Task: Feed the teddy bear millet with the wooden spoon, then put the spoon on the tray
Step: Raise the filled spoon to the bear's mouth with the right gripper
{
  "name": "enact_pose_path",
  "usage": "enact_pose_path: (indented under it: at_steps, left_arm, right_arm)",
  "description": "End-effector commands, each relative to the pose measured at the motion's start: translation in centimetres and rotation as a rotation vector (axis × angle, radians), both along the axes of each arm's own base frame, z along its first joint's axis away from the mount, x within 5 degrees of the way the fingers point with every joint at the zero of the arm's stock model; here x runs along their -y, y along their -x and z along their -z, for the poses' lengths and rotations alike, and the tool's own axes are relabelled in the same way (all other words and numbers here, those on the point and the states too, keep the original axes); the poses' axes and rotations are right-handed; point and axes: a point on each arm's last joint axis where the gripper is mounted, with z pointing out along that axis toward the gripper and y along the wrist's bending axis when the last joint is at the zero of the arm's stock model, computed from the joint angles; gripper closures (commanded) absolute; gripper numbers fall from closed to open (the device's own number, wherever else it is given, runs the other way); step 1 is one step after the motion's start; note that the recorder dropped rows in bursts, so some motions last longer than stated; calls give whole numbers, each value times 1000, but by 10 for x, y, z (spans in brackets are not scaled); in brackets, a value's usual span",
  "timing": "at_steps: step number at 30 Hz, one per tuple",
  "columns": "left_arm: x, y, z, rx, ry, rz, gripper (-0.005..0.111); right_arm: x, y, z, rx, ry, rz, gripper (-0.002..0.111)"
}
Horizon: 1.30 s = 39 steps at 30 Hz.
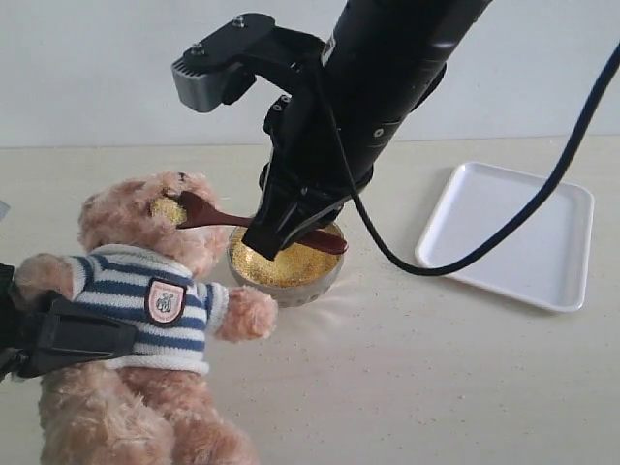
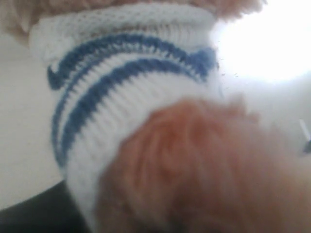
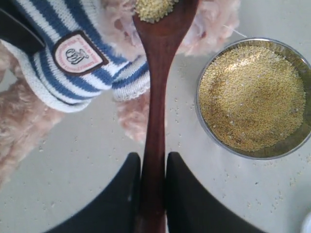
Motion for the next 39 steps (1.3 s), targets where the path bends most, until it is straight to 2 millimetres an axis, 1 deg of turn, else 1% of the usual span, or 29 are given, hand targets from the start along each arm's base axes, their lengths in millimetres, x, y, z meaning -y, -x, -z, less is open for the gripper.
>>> enact_pose_path:
  at_steps: [1,5,11,14,19,24,27,31,34,37,39]
  left_arm:
    - [9,1,-13,46,168,23,102]
    - [12,1,-18,62,232,36,102]
    - [12,2,-19,59,239,46,102]
    - [12,2,-19,60,238,43,102]
    - [12,1,-19,62,239,33,102]
    - [12,1,-19,63,239,27,102]
    - [12,1,-19,63,239,27,102]
    - [12,1,-19,63,239,27,102]
    - [12,1,-19,63,239,27,102]
    - [12,1,-19,63,239,27,102]
    - [12,1,-19,63,239,27,102]
  right_arm:
    - [3,3,-5,6,11,-22,108]
    - [7,0,-4,44,53,-29,108]
    - [15,-8,-3,149,167,-33,108]
    - [15,-7,-2,212,242,-63,108]
    - [0,4,-4,340,304,-121,108]
    - [-15,20,-7,443,353,-177,108]
    - [-22,27,-11,545,403,-184,108]
    - [-31,37,-14,689,518,-208,108]
    - [-38,40,-7,754,629,-215,108]
    - [-46,44,4,768,681,-213,108]
    - [-50,46,7,804,719,-194,108]
